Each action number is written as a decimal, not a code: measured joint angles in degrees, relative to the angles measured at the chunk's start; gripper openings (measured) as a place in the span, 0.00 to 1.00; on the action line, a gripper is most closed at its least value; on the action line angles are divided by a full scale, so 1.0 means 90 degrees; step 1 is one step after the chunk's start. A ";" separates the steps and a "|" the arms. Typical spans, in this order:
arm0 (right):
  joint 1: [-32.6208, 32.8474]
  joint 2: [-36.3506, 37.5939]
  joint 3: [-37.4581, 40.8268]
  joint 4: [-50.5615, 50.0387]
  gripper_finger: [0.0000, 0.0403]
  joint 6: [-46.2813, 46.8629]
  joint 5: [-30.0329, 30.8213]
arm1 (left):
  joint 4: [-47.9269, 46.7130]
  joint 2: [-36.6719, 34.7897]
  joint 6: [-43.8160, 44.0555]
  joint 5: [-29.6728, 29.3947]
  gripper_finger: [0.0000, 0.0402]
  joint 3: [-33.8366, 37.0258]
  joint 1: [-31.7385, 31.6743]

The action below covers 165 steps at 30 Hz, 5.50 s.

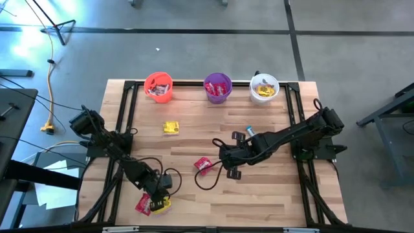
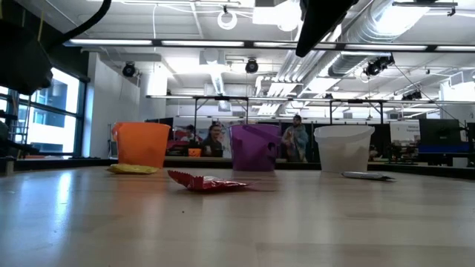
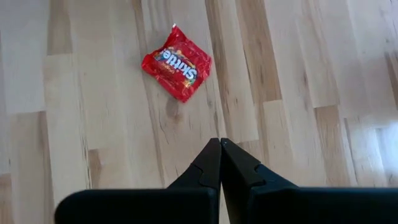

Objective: Sort candy
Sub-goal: Put the yellow candy into the white bucket

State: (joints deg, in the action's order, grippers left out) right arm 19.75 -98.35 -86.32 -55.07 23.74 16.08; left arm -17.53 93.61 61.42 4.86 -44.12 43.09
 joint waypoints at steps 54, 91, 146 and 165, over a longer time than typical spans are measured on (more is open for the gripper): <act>-0.1272 -0.0993 0.1945 0.6006 0.50 0.0984 -0.2909 | -0.1354 -0.1717 -0.0688 -0.1125 0.02 0.0039 -0.2120; -0.0773 -0.3500 0.0392 0.6940 0.00 0.0361 -0.1595 | 0.2791 -0.2874 -0.0144 0.0403 0.30 0.3354 -0.3820; -0.1322 -0.1478 0.0408 0.5250 0.27 0.1080 -0.1783 | 0.5610 -0.3083 -0.1586 0.0324 0.00 0.3347 -0.3833; -0.1616 -0.1469 0.0398 0.6013 0.47 0.0943 -0.2449 | 0.6296 -0.3904 -0.2007 0.0722 0.00 0.3337 -0.4384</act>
State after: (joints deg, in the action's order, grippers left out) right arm 5.20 -111.57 -82.74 -0.95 32.23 -5.97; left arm 39.13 58.48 43.35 11.36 -14.09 3.64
